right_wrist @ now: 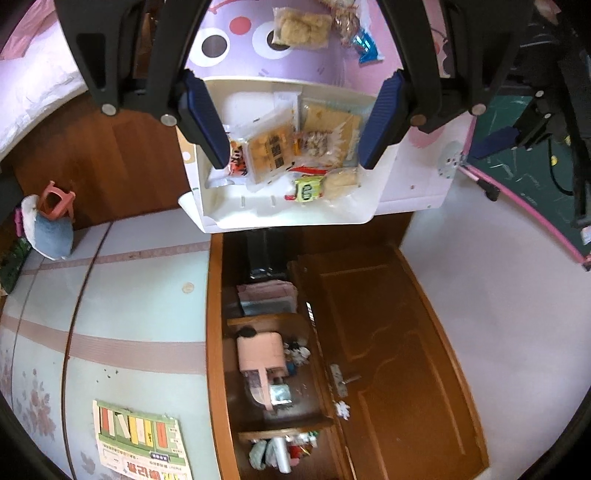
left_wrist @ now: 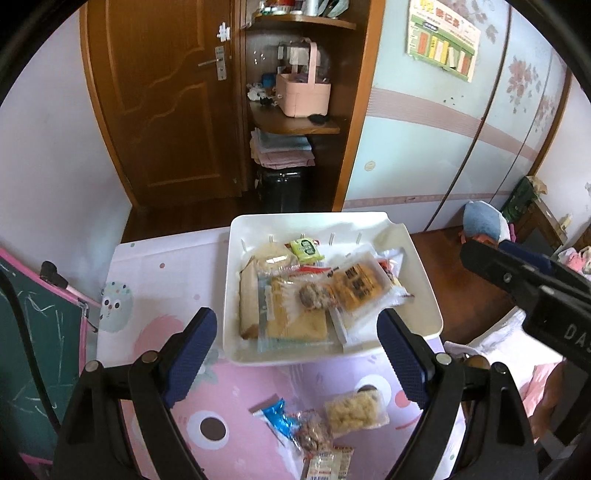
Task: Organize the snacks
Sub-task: 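Move both tools back over the last snacks on the table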
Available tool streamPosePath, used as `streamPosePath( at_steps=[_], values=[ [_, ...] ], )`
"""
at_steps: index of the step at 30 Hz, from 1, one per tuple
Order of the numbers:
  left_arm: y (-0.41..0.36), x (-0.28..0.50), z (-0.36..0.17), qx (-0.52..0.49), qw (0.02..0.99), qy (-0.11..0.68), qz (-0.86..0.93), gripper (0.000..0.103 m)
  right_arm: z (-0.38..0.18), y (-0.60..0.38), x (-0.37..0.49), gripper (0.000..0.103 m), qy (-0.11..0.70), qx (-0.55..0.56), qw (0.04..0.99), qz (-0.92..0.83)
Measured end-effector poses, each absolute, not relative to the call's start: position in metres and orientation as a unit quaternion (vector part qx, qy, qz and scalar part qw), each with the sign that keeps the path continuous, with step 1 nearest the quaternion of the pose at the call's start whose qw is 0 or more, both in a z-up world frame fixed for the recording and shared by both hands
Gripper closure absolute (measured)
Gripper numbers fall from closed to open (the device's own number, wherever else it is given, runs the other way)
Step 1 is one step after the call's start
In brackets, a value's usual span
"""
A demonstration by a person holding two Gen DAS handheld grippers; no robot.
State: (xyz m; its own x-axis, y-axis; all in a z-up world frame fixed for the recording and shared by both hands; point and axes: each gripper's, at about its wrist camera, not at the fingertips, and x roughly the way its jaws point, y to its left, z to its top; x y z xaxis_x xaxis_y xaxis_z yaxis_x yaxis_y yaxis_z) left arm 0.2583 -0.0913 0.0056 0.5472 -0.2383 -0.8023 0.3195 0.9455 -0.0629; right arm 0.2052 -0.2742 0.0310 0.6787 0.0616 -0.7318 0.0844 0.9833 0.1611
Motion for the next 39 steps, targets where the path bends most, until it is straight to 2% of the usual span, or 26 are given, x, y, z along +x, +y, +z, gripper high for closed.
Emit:
streamPosePath(
  at_steps=[5,12,20,30,39],
  values=[
    [-0.096,0.217,0.002,0.061,0.884,0.435,-0.161,0.015,0.033,-0.271,0.173,0.03,0.382,0.056,0.923,0.004],
    [-0.102,0.168,-0.031,0.078,0.866,0.464,-0.168,0.015,-0.001,-0.268,0.15,0.03,0.446,0.015,0.894,0.034],
    [-0.1,0.133,-0.105,0.057,0.831,0.527,-0.169,0.015,-0.056,-0.267,0.139,0.03,0.479,0.009,0.875,0.071],
    [-0.09,0.116,-0.21,0.024,0.798,0.591,-0.116,0.015,-0.123,-0.251,0.141,0.031,0.503,-0.058,0.856,0.107],
    [-0.087,0.117,-0.241,0.006,0.789,0.606,-0.104,0.015,-0.155,-0.237,0.151,0.031,0.509,-0.084,0.838,0.178]
  ],
)
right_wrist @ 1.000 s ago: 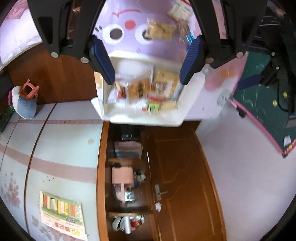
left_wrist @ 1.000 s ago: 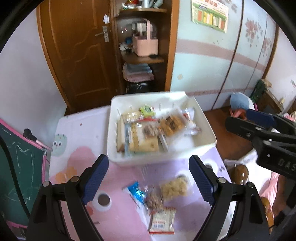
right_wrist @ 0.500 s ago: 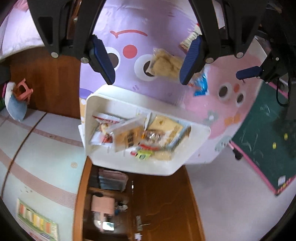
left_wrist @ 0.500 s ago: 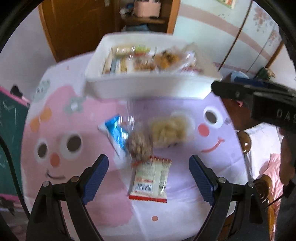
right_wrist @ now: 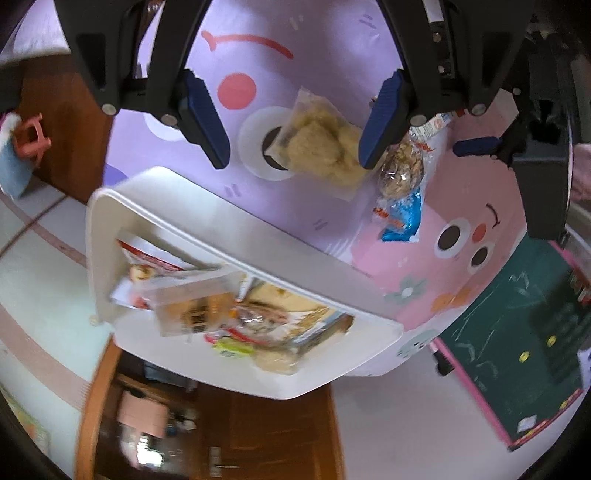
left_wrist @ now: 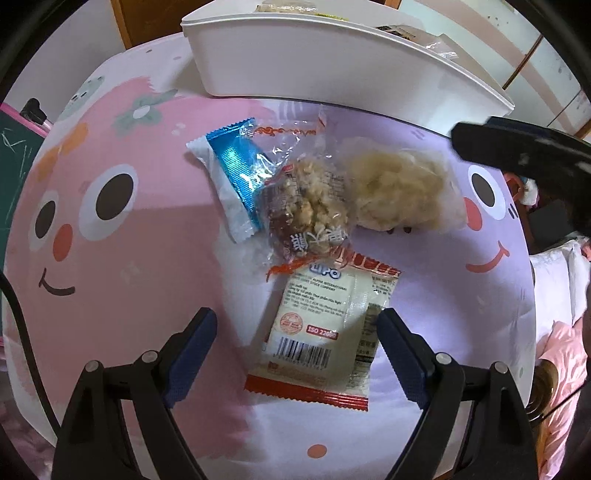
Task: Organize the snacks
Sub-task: 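Move both tools back over the last snacks on the table, then grasp the LIPO biscuit pack with the left tool while the right tool grasps the clear bread bag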
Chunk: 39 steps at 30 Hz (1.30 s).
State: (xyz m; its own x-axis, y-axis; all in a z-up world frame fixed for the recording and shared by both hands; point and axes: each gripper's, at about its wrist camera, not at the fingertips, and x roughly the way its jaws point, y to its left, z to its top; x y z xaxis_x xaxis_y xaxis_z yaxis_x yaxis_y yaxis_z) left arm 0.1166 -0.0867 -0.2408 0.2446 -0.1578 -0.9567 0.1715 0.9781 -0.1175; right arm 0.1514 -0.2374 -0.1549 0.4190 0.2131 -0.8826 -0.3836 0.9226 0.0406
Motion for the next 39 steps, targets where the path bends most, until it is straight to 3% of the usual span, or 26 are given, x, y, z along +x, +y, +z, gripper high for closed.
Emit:
streamPosePath(
  at_steps=[21,24,27,28,30,32,39],
  values=[
    [-0.083,0.11,-0.244,0.02,0.79,0.604,-0.101,0.015,-0.222,-0.179,0.158,0.031,0.545,-0.277,0.725,0.317],
    [-0.081,0.109,-0.243,0.02,0.79,0.604,-0.102,0.021,-0.226,-0.177,0.161,0.031,0.554,-0.263,0.727,0.311],
    [-0.08,0.111,-0.239,0.03,0.793,0.599,-0.111,0.036,-0.226,-0.179,0.163,0.039,0.562,-0.234,0.734,0.302],
    [-0.08,0.111,-0.237,0.03,0.792,0.598,-0.119,0.043,-0.225,-0.18,0.163,0.046,0.56,-0.232,0.737,0.299],
    [-0.081,0.111,-0.235,0.025,0.791,0.597,-0.133,0.055,-0.225,-0.181,0.161,0.049,0.564,-0.224,0.74,0.291],
    [-0.081,0.111,-0.234,0.02,0.789,0.598,-0.14,0.056,-0.224,-0.182,0.155,0.054,0.565,-0.214,0.745,0.284],
    [-0.072,0.099,-0.222,0.006,0.788,0.598,-0.147,0.057,-0.217,-0.188,0.12,0.057,0.565,-0.153,0.769,0.258]
  ],
)
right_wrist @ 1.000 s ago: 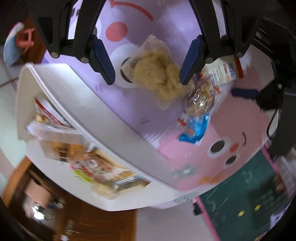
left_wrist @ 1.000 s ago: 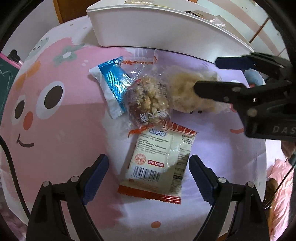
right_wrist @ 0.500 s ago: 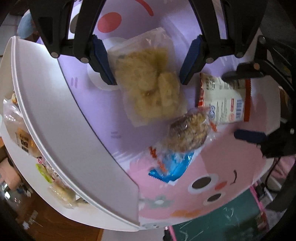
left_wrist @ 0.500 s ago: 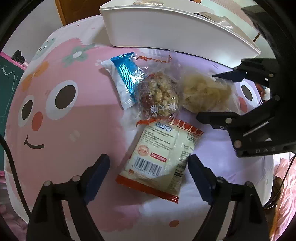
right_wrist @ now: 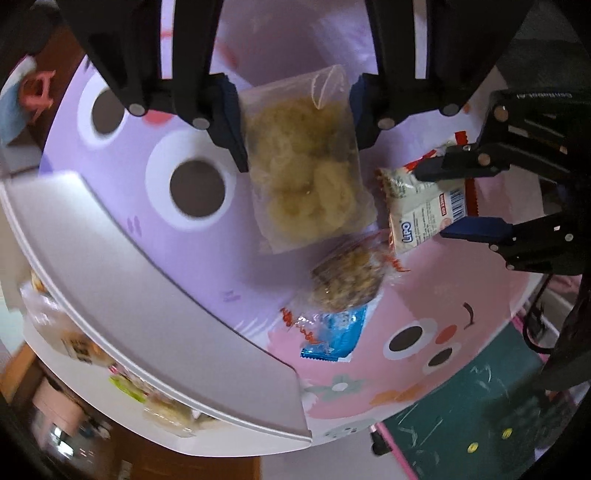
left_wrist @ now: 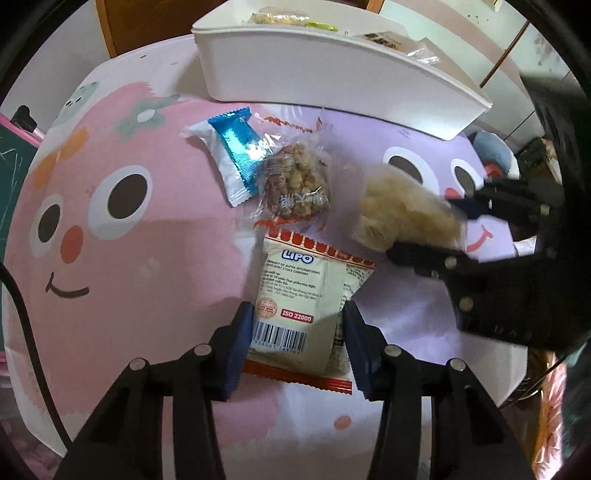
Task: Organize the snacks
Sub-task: 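Grasp the LIPO biscuit pack with the left tool while the right tool grasps the clear bread bag, then carry both snacks over the white tray and open both tools to drop them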
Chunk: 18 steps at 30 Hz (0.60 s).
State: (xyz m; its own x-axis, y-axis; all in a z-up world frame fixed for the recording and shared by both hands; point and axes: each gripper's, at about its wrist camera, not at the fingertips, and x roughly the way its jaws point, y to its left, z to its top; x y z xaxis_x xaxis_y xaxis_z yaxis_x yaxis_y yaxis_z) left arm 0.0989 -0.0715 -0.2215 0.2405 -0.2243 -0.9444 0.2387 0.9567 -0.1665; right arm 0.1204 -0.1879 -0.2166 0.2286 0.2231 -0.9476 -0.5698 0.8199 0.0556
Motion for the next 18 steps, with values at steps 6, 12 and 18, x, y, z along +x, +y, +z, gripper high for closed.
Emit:
streamPosePath(
  at_steps=[6,12,18],
  values=[
    [-0.06,0.095,-0.173,0.002,0.808,0.568,-0.155,0.057,-0.191,-0.195,0.099,0.057,0.559,-0.098,0.793,0.222],
    [-0.058,0.096,-0.109,-0.006,0.837,0.527,-0.149,0.057,-0.14,-0.215,0.086,0.057,0.537,-0.004,0.826,0.172],
    [-0.056,0.127,-0.053,0.002,0.861,0.488,-0.145,0.057,-0.078,-0.228,0.104,0.057,0.492,0.045,0.861,0.12]
  ],
)
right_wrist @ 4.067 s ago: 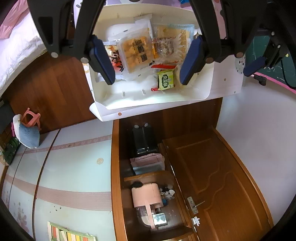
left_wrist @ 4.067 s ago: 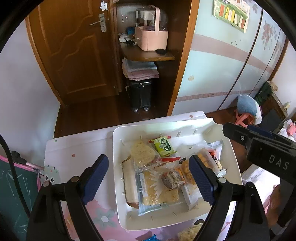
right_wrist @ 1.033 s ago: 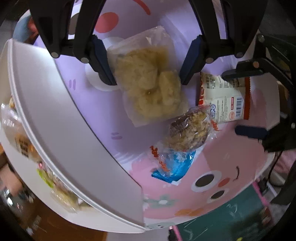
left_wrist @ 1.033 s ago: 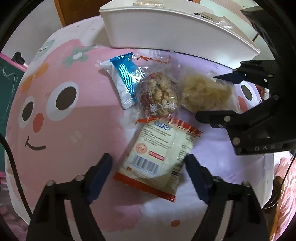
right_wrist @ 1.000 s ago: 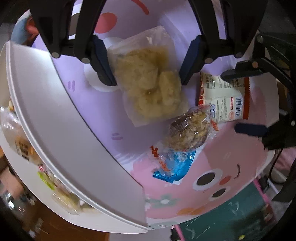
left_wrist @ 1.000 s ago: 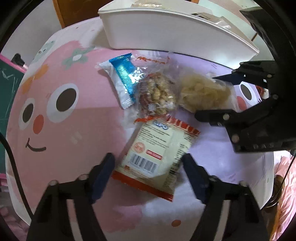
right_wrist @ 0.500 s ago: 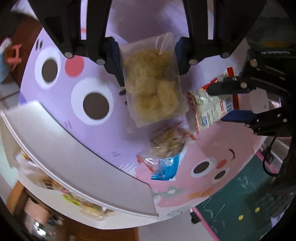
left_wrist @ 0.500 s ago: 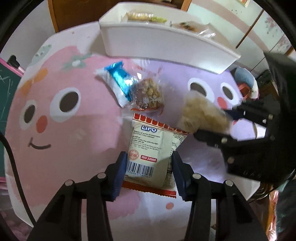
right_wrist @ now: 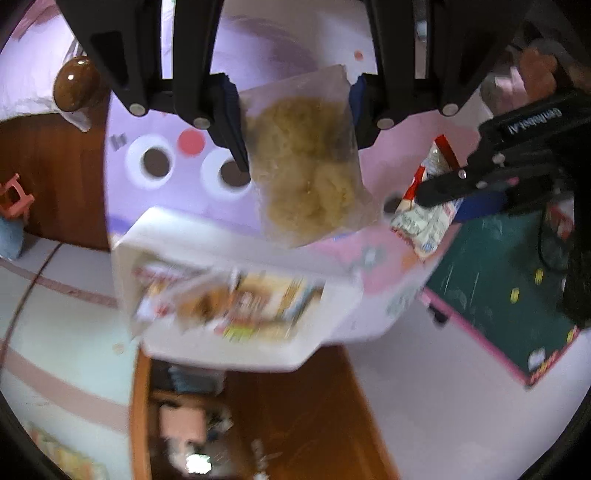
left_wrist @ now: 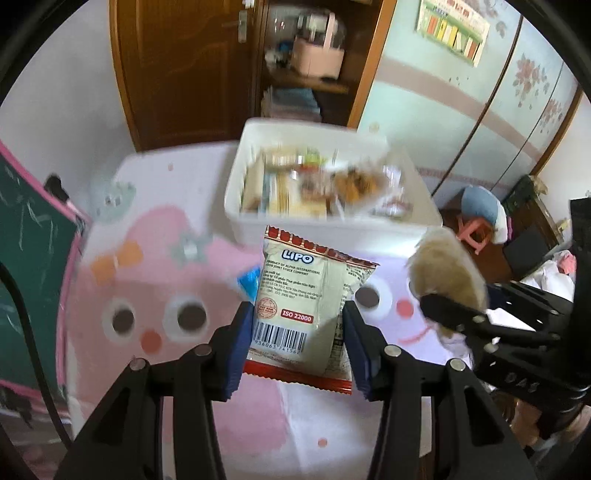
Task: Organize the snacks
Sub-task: 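Carry both snacks over the white tray and open both tools to drop them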
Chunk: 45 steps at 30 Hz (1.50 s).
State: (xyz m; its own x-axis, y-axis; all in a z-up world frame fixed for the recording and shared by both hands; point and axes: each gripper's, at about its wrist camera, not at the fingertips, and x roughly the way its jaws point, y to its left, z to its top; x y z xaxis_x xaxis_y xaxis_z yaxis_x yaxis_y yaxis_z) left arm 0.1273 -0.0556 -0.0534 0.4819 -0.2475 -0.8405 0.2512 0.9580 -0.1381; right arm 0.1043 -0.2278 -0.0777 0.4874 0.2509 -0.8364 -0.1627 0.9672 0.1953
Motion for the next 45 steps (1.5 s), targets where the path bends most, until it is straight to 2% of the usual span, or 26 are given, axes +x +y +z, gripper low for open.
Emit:
streamPosePath(
  at_steps=[9,16,24,35,36,37,39,41,45],
  values=[
    [-0.076,0.188,0.019,-0.004,0.885,0.438,-0.157,0.057,0.001,-0.26,0.153,0.057,0.438,0.124,0.889,0.046],
    [-0.091,0.242,0.04,-0.01,0.891,0.422,-0.167,0.057,0.02,-0.278,0.193,0.057,0.421,0.134,0.897,-0.005],
    [-0.103,0.293,0.023,-0.008,0.88,0.442,-0.173,0.056,0.0,-0.286,0.232,0.057,0.438,0.147,0.886,-0.039],
    [-0.11,0.325,-0.017,0.008,0.86,0.479,-0.178,0.056,-0.031,-0.284,0.255,0.056,0.473,0.139,0.867,-0.071],
    [-0.108,0.325,-0.021,0.008,0.858,0.481,-0.18,0.051,-0.033,-0.283,0.256,0.055,0.474,0.138,0.866,-0.073],
    [-0.108,0.326,-0.022,0.006,0.856,0.482,-0.184,0.035,-0.035,-0.283,0.258,0.055,0.477,0.135,0.865,-0.073],
    [-0.102,0.327,-0.025,-0.003,0.857,0.483,-0.179,0.008,-0.039,-0.28,0.259,0.047,0.482,0.134,0.863,-0.074],
    [-0.095,0.326,-0.026,-0.012,0.861,0.48,-0.17,0.007,-0.041,-0.279,0.261,0.03,0.482,0.138,0.862,-0.074],
    [-0.083,0.324,-0.027,-0.009,0.863,0.48,-0.155,0.007,-0.039,-0.275,0.257,0.029,0.475,0.137,0.867,-0.073]
  ],
)
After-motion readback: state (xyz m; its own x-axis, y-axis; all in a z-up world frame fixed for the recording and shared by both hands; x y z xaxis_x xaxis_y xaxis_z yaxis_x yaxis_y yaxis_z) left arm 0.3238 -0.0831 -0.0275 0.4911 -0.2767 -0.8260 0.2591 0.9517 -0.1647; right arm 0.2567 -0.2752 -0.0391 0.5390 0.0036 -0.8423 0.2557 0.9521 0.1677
